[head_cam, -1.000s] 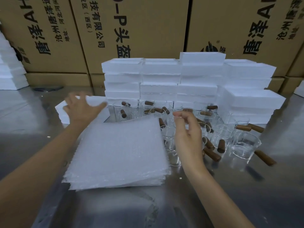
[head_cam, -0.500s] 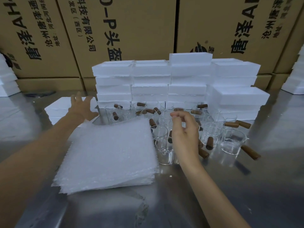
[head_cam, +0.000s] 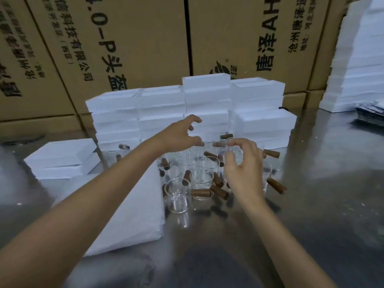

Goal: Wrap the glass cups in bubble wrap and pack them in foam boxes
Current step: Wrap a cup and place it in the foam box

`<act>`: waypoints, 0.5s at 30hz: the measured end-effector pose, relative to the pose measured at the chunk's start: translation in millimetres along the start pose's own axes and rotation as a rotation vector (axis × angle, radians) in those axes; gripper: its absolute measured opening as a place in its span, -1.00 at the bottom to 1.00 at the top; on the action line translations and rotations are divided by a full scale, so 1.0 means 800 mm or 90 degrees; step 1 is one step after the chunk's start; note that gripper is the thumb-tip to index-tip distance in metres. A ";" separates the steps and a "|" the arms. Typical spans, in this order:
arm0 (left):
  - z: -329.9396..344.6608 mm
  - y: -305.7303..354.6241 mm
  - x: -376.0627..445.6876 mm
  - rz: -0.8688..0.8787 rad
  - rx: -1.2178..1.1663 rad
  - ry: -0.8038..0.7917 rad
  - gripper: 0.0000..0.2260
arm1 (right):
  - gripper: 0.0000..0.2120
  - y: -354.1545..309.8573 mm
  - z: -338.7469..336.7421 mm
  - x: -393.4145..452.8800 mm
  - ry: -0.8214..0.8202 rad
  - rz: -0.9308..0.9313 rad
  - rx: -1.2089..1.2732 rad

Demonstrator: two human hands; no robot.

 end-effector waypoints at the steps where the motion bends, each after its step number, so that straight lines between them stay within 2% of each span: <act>1: 0.018 0.016 0.017 0.013 -0.014 -0.006 -0.48 | -0.78 0.009 -0.021 0.012 0.029 0.003 -0.019; 7: 0.082 0.059 0.110 -0.002 -0.109 0.038 -0.41 | -0.75 0.073 -0.123 0.083 0.183 0.071 -0.037; 10: 0.114 0.048 0.143 -0.065 -0.185 0.031 -0.36 | -0.66 0.111 -0.139 0.123 0.178 0.145 0.008; 12: 0.133 0.039 0.160 -0.096 -0.233 0.045 -0.33 | -0.52 0.136 -0.142 0.150 0.148 0.194 0.025; 15: 0.147 0.032 0.181 -0.061 -0.211 0.077 -0.33 | -0.36 0.164 -0.139 0.190 0.092 0.240 0.018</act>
Point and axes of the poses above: each hand's wrist, its own x-axis towards the middle knuckle, its own z-axis out of the palm, y = z × x, the point moved 8 cm from there along x, towards the middle knuckle, and after that the axes turned 12 degrees about z, right-handed, at the moved point
